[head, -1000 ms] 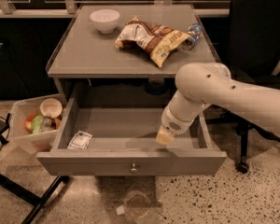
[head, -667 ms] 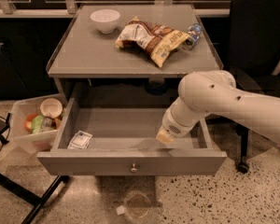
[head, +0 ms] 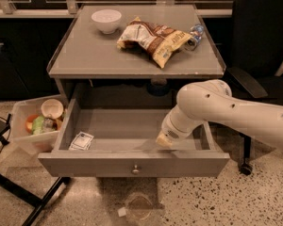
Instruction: Open top drawer
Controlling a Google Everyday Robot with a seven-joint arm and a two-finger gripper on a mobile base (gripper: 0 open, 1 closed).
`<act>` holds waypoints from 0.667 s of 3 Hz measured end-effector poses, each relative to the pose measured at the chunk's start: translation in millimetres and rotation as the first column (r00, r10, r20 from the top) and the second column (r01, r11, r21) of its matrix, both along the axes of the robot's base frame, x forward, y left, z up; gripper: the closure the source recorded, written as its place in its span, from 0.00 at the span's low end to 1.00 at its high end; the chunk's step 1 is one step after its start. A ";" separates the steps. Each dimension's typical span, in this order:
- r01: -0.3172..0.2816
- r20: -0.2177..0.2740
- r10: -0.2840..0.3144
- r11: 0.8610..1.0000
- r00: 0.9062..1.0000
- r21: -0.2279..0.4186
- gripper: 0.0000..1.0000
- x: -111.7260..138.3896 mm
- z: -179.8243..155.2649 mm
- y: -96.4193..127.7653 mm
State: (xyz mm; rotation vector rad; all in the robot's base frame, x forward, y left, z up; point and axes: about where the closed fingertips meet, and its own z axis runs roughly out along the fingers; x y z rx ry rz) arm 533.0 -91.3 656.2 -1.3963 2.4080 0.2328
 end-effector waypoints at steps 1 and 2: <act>-0.020 -0.049 0.019 1.000 0.999 -0.012 0.59 -0.8 -9.9 -1.1; -0.035 -0.079 0.033 0.999 0.996 -0.016 0.36 -2.5 -12.3 -3.6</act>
Offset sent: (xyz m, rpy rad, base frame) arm -0.0035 -0.0082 -0.0126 -0.0211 0.1119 0.0486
